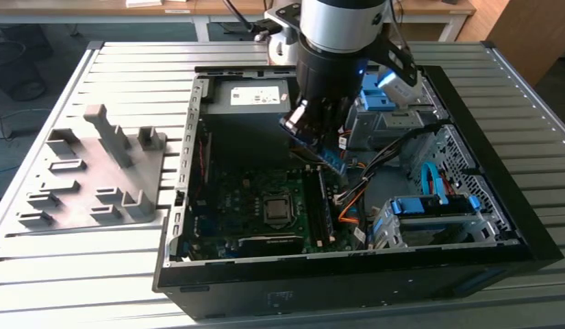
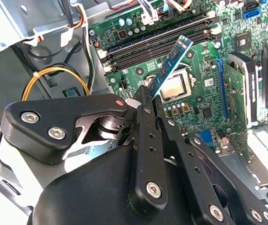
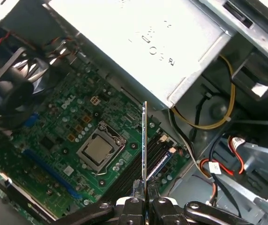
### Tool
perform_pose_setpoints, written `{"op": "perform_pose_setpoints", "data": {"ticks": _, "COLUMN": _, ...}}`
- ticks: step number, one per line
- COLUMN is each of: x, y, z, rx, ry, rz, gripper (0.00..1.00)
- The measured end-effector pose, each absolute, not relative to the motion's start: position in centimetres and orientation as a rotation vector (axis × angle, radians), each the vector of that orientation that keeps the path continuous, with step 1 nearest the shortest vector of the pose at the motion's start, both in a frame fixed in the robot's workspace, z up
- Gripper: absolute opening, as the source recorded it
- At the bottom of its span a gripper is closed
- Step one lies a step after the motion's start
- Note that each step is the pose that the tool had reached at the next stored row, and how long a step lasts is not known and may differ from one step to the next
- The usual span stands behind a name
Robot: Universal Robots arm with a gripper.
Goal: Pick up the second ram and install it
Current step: 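Insert the second ram into the second slot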
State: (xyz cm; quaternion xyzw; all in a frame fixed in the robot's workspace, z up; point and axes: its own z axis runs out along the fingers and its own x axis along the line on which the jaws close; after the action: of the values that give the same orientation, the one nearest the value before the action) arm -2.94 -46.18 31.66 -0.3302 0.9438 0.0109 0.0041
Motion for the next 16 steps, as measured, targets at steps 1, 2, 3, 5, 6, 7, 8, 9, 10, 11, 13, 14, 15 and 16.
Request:
{"op": "perform_pose_setpoints", "data": {"ticks": 1, "x": -2.94, "y": -46.18, "z": 31.66, "rx": -1.017, "ry": 2.963, "rz": 0.034, "gripper": 0.14}}
{"op": "perform_pose_setpoints", "data": {"ticks": 2, "x": -2.94, "y": -46.18, "z": 31.65, "rx": -0.999, "ry": 2.969, "rz": 0.033, "gripper": 0.14}}
{"op": "perform_pose_setpoints", "data": {"ticks": 3, "x": -2.94, "y": -46.18, "z": 31.64, "rx": -0.981, "ry": 2.976, "rz": 0.033, "gripper": 0.14}}
{"op": "perform_pose_setpoints", "data": {"ticks": 5, "x": -2.94, "y": -46.18, "z": 31.62, "rx": -0.946, "ry": 2.987, "rz": 0.032, "gripper": 0.14}}
{"op": "perform_pose_setpoints", "data": {"ticks": 6, "x": -2.94, "y": -46.18, "z": 31.61, "rx": -0.928, "ry": 2.992, "rz": 0.031, "gripper": 0.14}}
{"op": "perform_pose_setpoints", "data": {"ticks": 7, "x": -2.94, "y": -46.18, "z": 31.6, "rx": -0.91, "ry": 2.998, "rz": 0.031, "gripper": 0.14}}
{"op": "perform_pose_setpoints", "data": {"ticks": 8, "x": -2.94, "y": -46.18, "z": 31.6, "rx": -0.892, "ry": 3.003, "rz": 0.03, "gripper": 0.14}}
{"op": "perform_pose_setpoints", "data": {"ticks": 9, "x": -2.94, "y": -46.18, "z": 31.59, "rx": -0.873, "ry": 3.009, "rz": 0.03, "gripper": 0.14}}
{"op": "perform_pose_setpoints", "data": {"ticks": 10, "x": -2.94, "y": -46.18, "z": 31.58, "rx": -0.855, "ry": 3.014, "rz": 0.029, "gripper": 0.14}}
{"op": "perform_pose_setpoints", "data": {"ticks": 11, "x": -2.94, "y": -46.18, "z": 31.57, "rx": -0.838, "ry": 3.019, "rz": 0.029, "gripper": 0.14}}
{"op": "perform_pose_setpoints", "data": {"ticks": 13, "x": -2.94, "y": -46.18, "z": 31.55, "rx": -0.802, "ry": 3.028, "rz": 0.028, "gripper": 0.14}}
{"op": "perform_pose_setpoints", "data": {"ticks": 14, "x": -2.94, "y": -46.18, "z": 31.54, "rx": -0.785, "ry": 3.033, "rz": 0.028, "gripper": 0.14}}
{"op": "perform_pose_setpoints", "data": {"ticks": 15, "x": -2.94, "y": -46.18, "z": 31.53, "rx": -0.765, "ry": 3.038, "rz": 0.028, "gripper": 0.14}}
{"op": "perform_pose_setpoints", "data": {"ticks": 16, "x": -2.94, "y": -46.19, "z": 31.52, "rx": -0.747, "ry": 3.042, "rz": 0.027, "gripper": 0.14}}
